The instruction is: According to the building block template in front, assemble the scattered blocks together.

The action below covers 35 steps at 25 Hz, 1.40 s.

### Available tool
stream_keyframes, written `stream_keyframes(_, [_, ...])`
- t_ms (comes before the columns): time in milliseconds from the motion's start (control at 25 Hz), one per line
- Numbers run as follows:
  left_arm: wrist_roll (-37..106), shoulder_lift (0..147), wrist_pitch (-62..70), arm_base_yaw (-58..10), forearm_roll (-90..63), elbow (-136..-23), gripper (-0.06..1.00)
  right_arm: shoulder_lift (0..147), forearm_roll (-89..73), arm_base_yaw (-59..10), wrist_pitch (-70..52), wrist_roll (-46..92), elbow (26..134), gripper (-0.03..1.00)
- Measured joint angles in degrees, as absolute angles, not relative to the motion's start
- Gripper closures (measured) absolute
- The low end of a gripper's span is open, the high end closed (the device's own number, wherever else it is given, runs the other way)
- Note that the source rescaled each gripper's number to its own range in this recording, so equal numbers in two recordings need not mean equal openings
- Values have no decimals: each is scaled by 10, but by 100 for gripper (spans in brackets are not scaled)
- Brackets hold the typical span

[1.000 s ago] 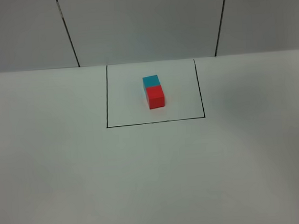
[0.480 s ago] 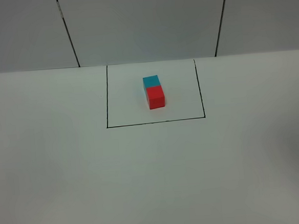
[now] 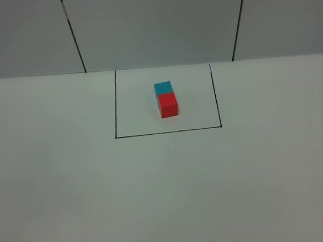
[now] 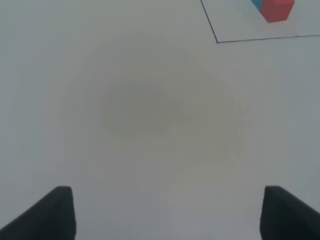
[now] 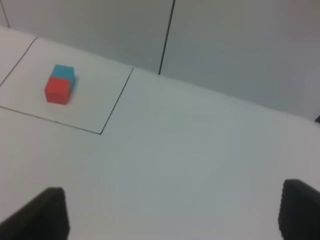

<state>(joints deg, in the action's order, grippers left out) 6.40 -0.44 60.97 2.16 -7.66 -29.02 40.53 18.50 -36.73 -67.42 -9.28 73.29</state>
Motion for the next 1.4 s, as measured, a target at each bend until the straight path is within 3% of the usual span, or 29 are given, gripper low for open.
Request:
stream_keyframes(280, [64,-4,610,22,-77,-290,-6,233,160,-367,-613,-110,509,9])
stream_keyframes(520, [64,-4,610,22,-77,-290,-6,144,118,-367,-582,-124,400,9])
stream_keyframes(880, [64,-4,610,22,-77,-290,-6,33,98,-367,-607,-127,346,14])
stream_keyframes(1400, [64,-4,610,22,-77,-290,-6,27,36,-351,-619,-75,286,15])
